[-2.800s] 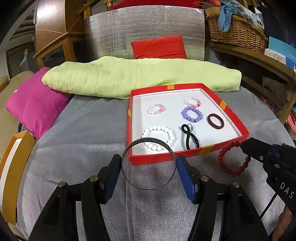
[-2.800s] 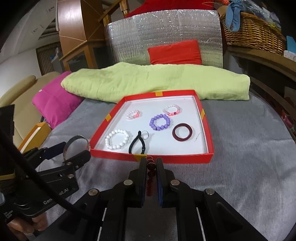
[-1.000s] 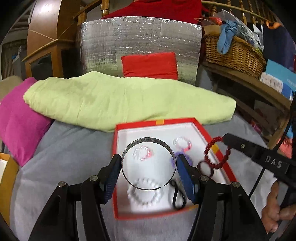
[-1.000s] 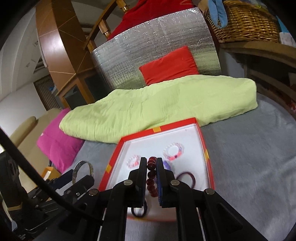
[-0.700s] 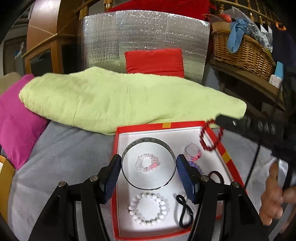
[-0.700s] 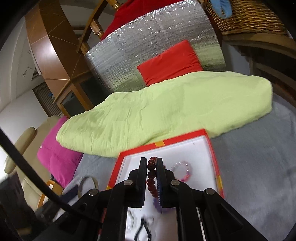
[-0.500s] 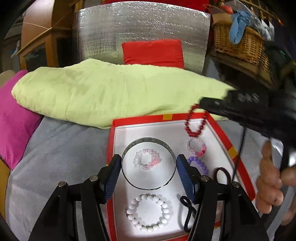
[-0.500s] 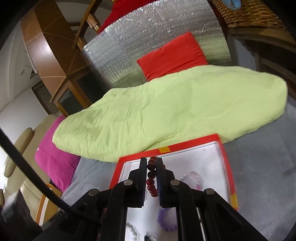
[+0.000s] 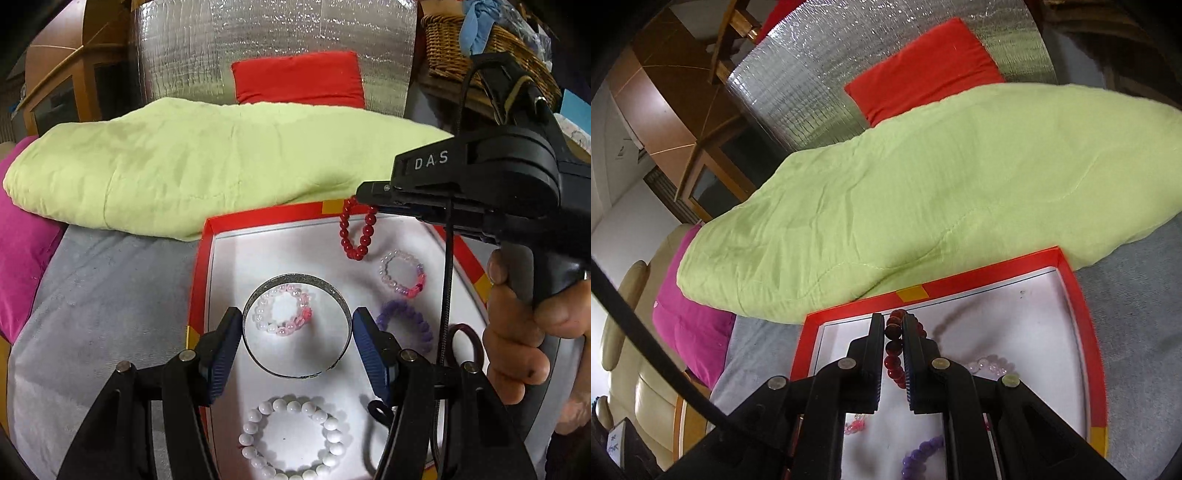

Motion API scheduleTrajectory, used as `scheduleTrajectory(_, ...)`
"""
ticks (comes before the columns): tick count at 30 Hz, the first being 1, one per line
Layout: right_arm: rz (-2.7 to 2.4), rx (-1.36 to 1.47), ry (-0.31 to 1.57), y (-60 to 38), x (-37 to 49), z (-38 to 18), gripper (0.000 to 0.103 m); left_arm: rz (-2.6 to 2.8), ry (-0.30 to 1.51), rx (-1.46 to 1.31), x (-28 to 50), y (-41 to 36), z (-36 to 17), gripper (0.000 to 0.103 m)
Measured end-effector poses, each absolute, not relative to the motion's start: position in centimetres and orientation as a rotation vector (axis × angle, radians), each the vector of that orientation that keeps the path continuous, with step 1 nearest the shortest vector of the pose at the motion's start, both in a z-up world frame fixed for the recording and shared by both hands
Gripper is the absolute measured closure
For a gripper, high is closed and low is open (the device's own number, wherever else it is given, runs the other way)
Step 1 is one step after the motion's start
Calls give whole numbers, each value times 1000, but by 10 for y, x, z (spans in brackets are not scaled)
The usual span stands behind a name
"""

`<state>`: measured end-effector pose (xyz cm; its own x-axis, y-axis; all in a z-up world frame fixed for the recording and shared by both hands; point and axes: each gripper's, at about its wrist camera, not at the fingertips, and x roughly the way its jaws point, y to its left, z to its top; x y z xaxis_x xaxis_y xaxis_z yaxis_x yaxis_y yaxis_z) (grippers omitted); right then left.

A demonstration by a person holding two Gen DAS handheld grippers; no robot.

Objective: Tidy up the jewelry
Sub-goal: 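Lower the silver bangle into the box with left tool while right tool releases the red bracelet there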

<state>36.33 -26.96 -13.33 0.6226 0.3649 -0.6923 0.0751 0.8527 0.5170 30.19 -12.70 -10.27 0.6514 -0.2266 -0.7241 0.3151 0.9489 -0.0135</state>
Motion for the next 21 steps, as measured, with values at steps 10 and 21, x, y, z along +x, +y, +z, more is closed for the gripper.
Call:
scheduleTrajectory(10, 106, 513, 981, -275, 371, -158, 93, -307, 862, 102, 312, -125, -112, 40)
scheduleTrajectory(21, 110, 521, 1035, -277, 364, -159, 87, -301, 896, 81, 317, -121, -118, 39)
